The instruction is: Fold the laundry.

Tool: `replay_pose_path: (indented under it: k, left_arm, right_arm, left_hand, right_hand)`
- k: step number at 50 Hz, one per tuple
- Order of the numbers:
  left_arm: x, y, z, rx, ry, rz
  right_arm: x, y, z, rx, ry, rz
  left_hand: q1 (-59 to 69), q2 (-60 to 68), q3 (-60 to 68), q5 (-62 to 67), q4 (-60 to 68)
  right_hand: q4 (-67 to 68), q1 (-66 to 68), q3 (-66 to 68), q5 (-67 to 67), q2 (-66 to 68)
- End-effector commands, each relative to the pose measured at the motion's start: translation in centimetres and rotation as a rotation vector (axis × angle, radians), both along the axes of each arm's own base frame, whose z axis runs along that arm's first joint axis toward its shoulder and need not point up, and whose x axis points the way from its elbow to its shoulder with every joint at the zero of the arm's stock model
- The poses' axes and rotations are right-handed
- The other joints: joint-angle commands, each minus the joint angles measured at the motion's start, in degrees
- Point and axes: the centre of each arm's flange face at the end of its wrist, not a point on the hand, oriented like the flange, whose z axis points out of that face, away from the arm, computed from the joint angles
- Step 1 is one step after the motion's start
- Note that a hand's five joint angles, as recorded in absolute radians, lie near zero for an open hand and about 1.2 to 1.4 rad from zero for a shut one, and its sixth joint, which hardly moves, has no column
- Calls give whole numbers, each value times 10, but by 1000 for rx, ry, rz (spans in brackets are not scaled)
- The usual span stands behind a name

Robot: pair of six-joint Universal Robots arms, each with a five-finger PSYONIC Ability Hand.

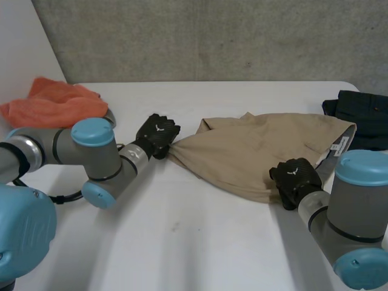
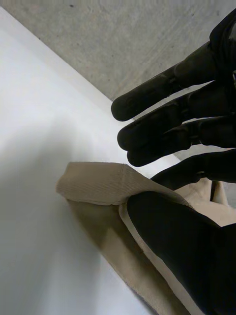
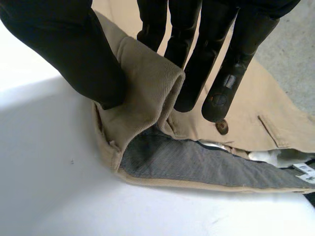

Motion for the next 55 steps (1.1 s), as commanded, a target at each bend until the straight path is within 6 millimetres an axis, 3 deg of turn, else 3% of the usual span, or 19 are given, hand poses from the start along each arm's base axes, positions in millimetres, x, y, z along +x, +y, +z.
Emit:
replay_pose_path:
  k: [1, 6, 9, 15, 20, 24, 29, 34, 37, 38, 40, 42, 45, 46, 47, 49, 50, 54, 55]
  left_arm:
    - [4, 4, 42, -67, 16, 55]
    - [14, 21, 84, -110, 32, 100]
    - [26, 43, 127, -154, 58, 122]
    - [53, 105, 192, -217, 99, 121]
    - [67, 146, 218, -243, 117, 106]
    - [71, 158, 211, -203, 97, 101]
    - [66, 148, 177, -105, 41, 101]
    - [47, 110, 118, 24, -43, 109]
    - [38, 85, 102, 35, -55, 134]
    - [32, 67, 100, 11, -48, 162]
    - [27, 50, 106, -27, -29, 191]
    - [21, 29, 139, -148, 41, 237]
    - [14, 16, 181, -294, 155, 247]
    - [9, 11, 209, -408, 232, 243]
    - [7, 10, 222, -467, 271, 242]
    - [3, 10, 247, -580, 352, 233]
    - [3, 14, 271, -689, 429, 232]
    - [14, 33, 323, -880, 567, 237]
    - [15, 36, 325, -881, 570, 239]
  right_arm:
    - [-1, 0, 46, -126, -11, 17]
    - [-2, 5, 93, -224, 13, 38]
    - [-5, 11, 121, -248, 40, 46]
    - [-10, 23, 175, -309, 37, 54]
    - [-8, 22, 193, -333, 36, 75]
    - [-16, 8, 190, -288, 50, 66]
    - [-14, -26, 143, -92, 80, 75]
    - [-7, -48, 102, 44, 104, 80]
    - [-4, -59, 91, 50, 96, 83]
    - [-1, -69, 90, 11, 86, 79]
    - [3, -81, 97, -73, 63, 73]
    - [9, -99, 115, -245, 14, 62]
    - [14, -115, 142, -446, -50, 40]
    - [18, -120, 167, -590, -103, 36]
    - [20, -121, 182, -672, -131, 34]
    - [24, -121, 211, -821, -190, 29]
    - [26, -118, 235, -946, -239, 30]
    - [32, -109, 269, -1098, -303, 41]
    - [36, -106, 272, -1101, -310, 47]
  left_hand:
    - [168, 118, 121, 137, 116]
    - [168, 118, 121, 137, 116]
    - [168, 118, 121, 137, 116]
    - [168, 118, 121, 137, 116]
    - [168, 118, 121, 137, 116]
    - [168, 118, 121, 137, 116]
    - [168, 118, 121, 137, 116]
    - [168, 118, 121, 137, 116]
    - [168, 118, 121, 137, 116]
    - [168, 118, 121, 137, 116]
    - [168, 118, 121, 137, 116]
    - [168, 118, 121, 137, 116]
    - [168, 118, 121, 137, 116]
    - [168, 118, 121, 137, 116]
    - [168, 118, 121, 137, 116]
    - [168, 118, 121, 137, 116]
    - [168, 118, 121, 137, 116]
    - [168, 118, 121, 137, 116]
    - [168, 118, 121, 137, 116]
  right_hand:
    - [123, 283, 122, 140, 132]
    - [123, 283, 122, 140, 132]
    - [123, 283, 122, 140, 132]
    - [123, 283, 122, 140, 132]
    - [123, 283, 122, 140, 132]
    - [123, 283, 122, 140, 132]
    - [123, 283, 122, 140, 132]
    - [123, 283, 122, 140, 132]
    - [123, 283, 122, 140, 132]
    - [123, 283, 122, 140, 132]
    - [123, 283, 122, 140, 132]
    - [123, 283, 122, 140, 132]
    - [123, 283, 122, 140, 132]
    - [123, 283, 122, 140, 132]
    - [123, 283, 122, 140, 132]
    - [123, 283, 122, 140, 132]
    - [123, 283, 122, 140, 132]
    - [123, 283, 122, 140, 132]
    - [123, 283, 122, 140, 132]
